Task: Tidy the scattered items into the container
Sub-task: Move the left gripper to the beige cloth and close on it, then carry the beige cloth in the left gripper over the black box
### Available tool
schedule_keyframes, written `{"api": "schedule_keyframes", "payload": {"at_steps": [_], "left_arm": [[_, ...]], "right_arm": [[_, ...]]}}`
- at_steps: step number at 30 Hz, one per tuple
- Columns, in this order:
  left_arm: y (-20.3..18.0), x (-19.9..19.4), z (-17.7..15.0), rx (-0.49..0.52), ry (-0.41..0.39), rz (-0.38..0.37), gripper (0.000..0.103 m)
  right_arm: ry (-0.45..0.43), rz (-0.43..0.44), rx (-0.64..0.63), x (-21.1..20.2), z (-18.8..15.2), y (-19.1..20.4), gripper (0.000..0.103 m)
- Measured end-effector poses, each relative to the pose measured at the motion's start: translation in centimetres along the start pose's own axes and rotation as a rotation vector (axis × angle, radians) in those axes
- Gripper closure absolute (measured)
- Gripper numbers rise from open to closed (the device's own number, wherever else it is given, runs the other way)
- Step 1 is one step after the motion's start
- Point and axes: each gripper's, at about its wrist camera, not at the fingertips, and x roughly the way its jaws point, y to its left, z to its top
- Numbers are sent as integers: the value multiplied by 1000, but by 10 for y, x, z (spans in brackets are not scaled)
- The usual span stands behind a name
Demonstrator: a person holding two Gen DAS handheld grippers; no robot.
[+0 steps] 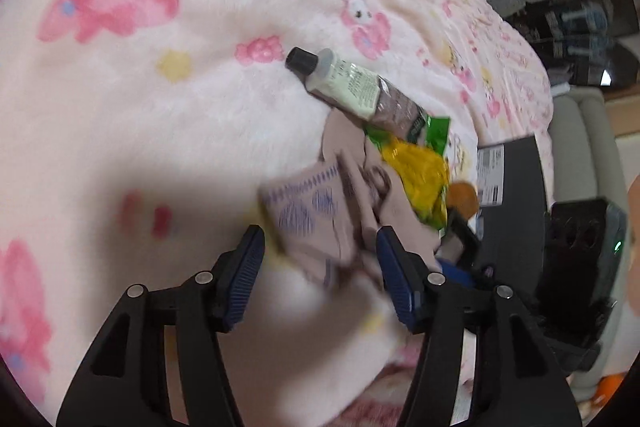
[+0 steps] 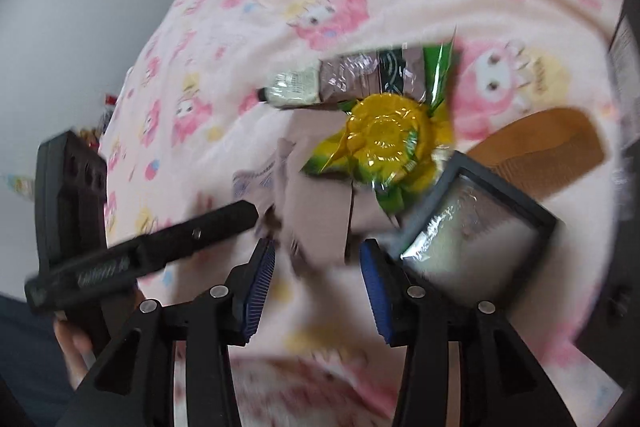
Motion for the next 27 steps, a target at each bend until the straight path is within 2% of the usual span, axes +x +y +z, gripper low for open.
{"api": "schedule_keyframes", "payload": {"at_steps": [1,2,3,4,5,7,9,12,15,22,25,27], "left_arm": [[4,6,5,-20,2,-19,45],[9,10,10,-39,11,-35,53],[11,13,13,-51,25,-38,76],[10,14,14,-49,39,-44,85],[7,12,14,-34,49,-69,95],[-6,2,6,2,33,-91,97],[-24,-12,-3,57,15,-93,97],[-53,-32,-16,127,-3,-139,98],[-85,-48,-37,212,-12,-170,98],[-188,-48,-97,448,46,-180,98],[-229,-27,-121,518,95,-206,98],[-248,-5,-135,535,164,-238,98]], "right_arm": [[6,2,2,8,5,-1,63],[15,15,-2,13,7,-1,65],[27,35,-7,17,9,1,69],[31,33,-17,18,10,3,82],[23,19,-32,16,9,5,90],[-10,38,-46,7,6,7,94],[-70,51,-55,-12,0,12,95],[-116,88,-78,-37,-13,20,95],[-166,74,-122,-69,-32,29,95],[-334,80,-89,-161,-92,0,95],[-401,54,-63,-193,-118,-21,95],[-427,14,-50,-211,-134,-39,95]]}}
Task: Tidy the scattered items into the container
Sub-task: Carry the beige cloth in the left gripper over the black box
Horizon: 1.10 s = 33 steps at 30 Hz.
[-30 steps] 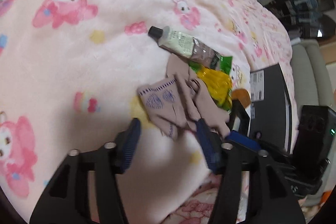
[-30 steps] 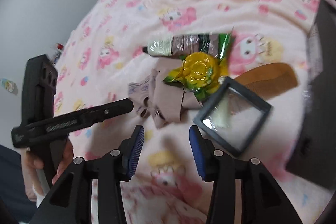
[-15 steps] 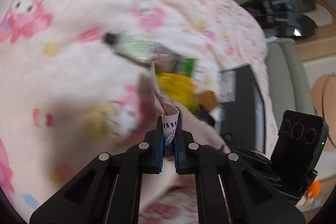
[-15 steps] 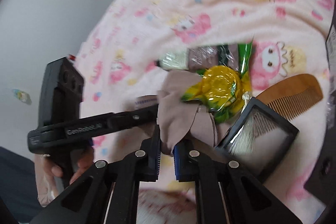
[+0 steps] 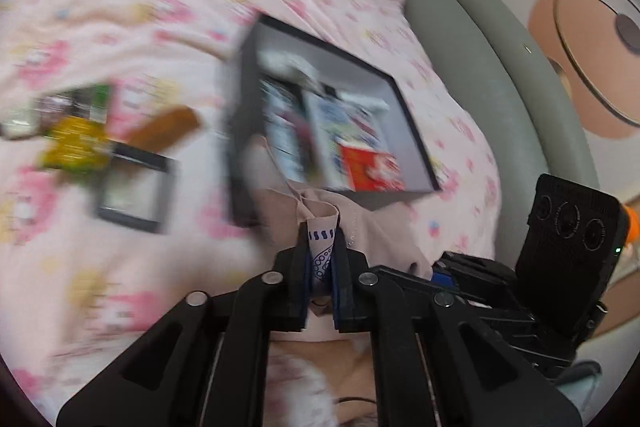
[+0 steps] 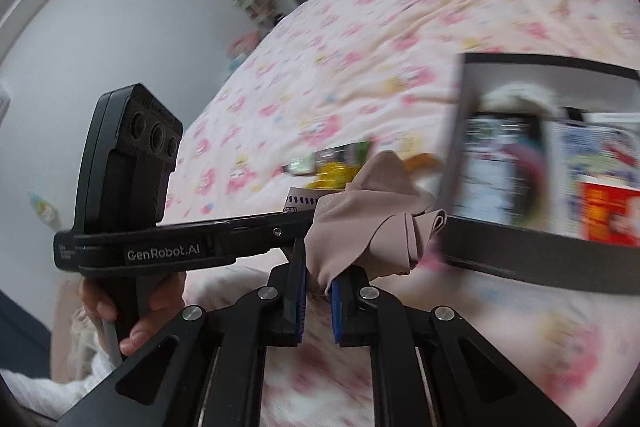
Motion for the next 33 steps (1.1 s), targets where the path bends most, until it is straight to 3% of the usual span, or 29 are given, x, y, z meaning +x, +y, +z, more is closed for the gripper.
{"api": "schedule_keyframes", "payload": {"at_steps": [5,8,11,14,16,18,23,26,29,33], "left_arm": [[-8,66,1,-3,117,-15,98],[-11,89,-2,54,148,78,98],[-4,88,-3,44,131,106,92],[12,83,1,-43,106,90,79],[18,78,1,-78,83,89,75],[19,77,-1,-86,73,102,67],[24,84,-6,-106,101,187,60],[32,93,-8,-131,173,140,51],[24,107,-13,-95,255,112,49],[19,107,-17,-69,242,150,47]], "right_arm": [[32,-157,55,-28,-16,-62,95],[63,-223,101,-24,-26,-99,95],[83,-218,225,-18,-35,-133,94],[66,-74,425,-26,-42,-165,93],[46,-88,425,-31,-40,-165,91],[44,-141,390,-31,-38,-160,82],[129,-233,383,-9,-43,-158,64],[142,-264,388,-2,-46,-160,56],[134,-304,411,0,-45,-167,56],[32,-383,435,-20,-40,-173,54]]}}
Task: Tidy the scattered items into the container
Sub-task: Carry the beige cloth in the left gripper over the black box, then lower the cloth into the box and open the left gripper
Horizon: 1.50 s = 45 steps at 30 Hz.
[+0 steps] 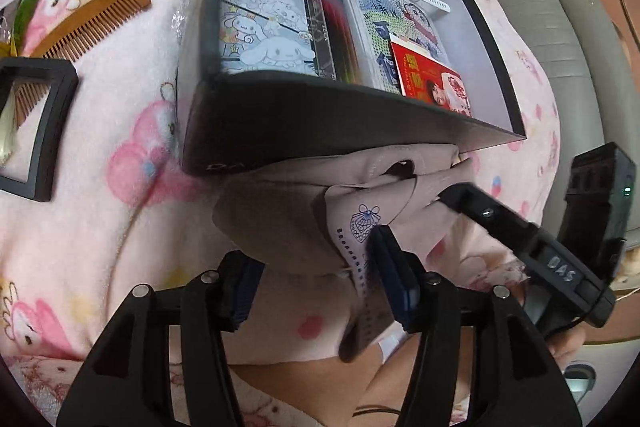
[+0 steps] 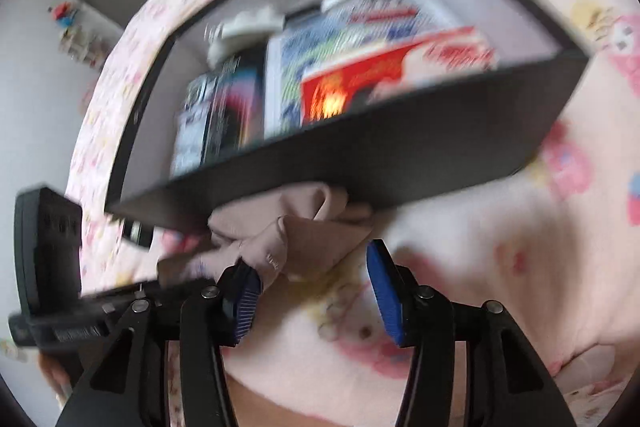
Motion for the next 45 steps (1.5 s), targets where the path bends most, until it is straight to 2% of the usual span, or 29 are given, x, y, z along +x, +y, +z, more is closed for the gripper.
{"api": "schedule_keyframes", "payload": {"at_steps": [2,5,8,9,10,11,12,14,15,16,18,21,26,30,32,35,38,41,44,45], "left_arm": [[1,1,1,-8,2,16,45],[3,7,2,-27,13,12,38],[0,11,3,-29,-11,27,39],[-2,12,2,-16,-16,28,48],[-4,11,1,1,-17,23,54],[-8,10,0,24,-22,30,56],[-12,4,-3,52,-42,41,66],[-16,-5,-10,91,-62,19,73],[-17,-12,-15,104,-72,7,76],[-18,-17,-18,111,-82,-3,88],[-24,-32,-27,136,-99,-50,94],[-39,-53,-33,205,-125,-82,95],[-91,-71,-11,309,-176,-63,95],[-122,-82,37,350,-246,-55,95],[-131,-83,64,349,-273,-50,95],[-135,-69,102,352,-287,11,95],[-131,-29,140,334,-234,109,94],[-118,7,162,291,-173,179,93],[-100,26,171,227,-149,212,74],[-94,26,171,211,-151,209,74]], "right_arm": [[-12,-1,-6,-1,1,0,47],[53,25,4,15,1,-1,47],[132,101,110,36,5,-12,47],[147,127,153,42,4,-18,47],[155,154,171,45,3,-21,47],[151,164,158,45,4,-21,59],[136,170,132,41,4,-18,69],[110,188,73,33,4,-9,85],[99,194,46,29,3,-4,87],[82,195,14,23,1,1,89],[43,173,-42,7,-5,11,89],[-26,194,-93,-25,-17,16,89],[-120,204,-164,-69,-9,25,89],[-199,210,-224,-90,33,46,90],[-249,192,-252,-90,68,59,90],[-283,183,-245,-97,101,52,90],[-265,162,-198,-71,131,29,90],[-162,123,-108,-39,139,1,90],[-65,32,-68,-12,146,-14,90],[-50,0,-52,-9,145,-17,90]]}}
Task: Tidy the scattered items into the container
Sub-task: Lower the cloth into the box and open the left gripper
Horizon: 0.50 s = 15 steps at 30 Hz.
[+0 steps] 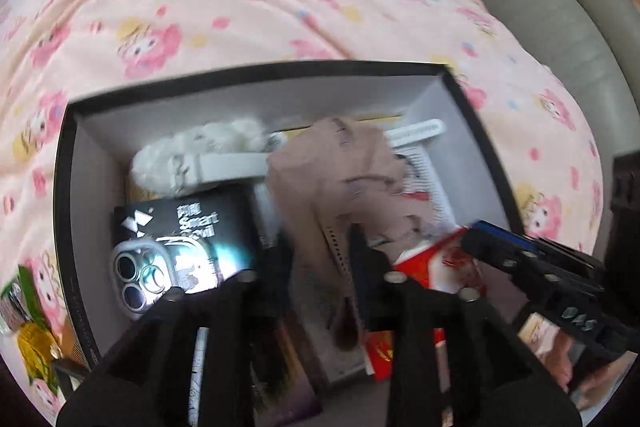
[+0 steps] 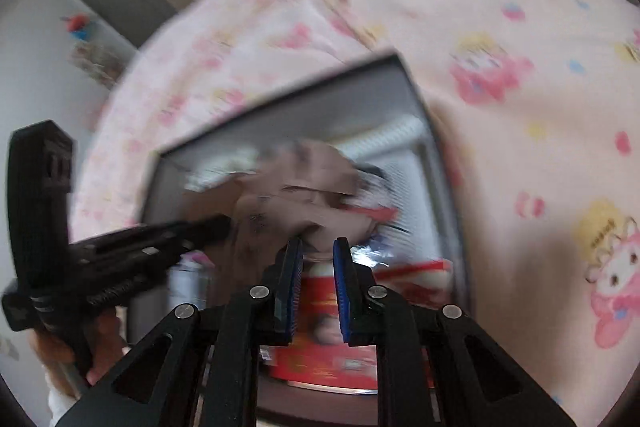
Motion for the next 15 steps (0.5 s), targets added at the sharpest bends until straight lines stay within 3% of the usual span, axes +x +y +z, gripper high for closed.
{"api": "schedule_keyframes", "payload": {"at_steps": [3,5,7,9,12,15], "left_arm": [[14,-10,-7,-21,-28,-31,74],[20,-15,-11,-32,-29,-78,74],[20,-18,-17,-26,11,-144,74],[13,-22,-23,4,40,-184,74],[-1,-26,-27,79,46,-122,76],[0,-26,-25,55,-16,26,88]], "right_arm": [[-8,46,46,-6,2,-4,89],[-60,62,24,-16,4,-1,89],[-93,0,-39,-18,7,11,89],[-63,-39,-87,-14,-1,18,89],[32,-7,-92,6,-12,22,89],[63,3,-105,13,-19,29,89]]}}
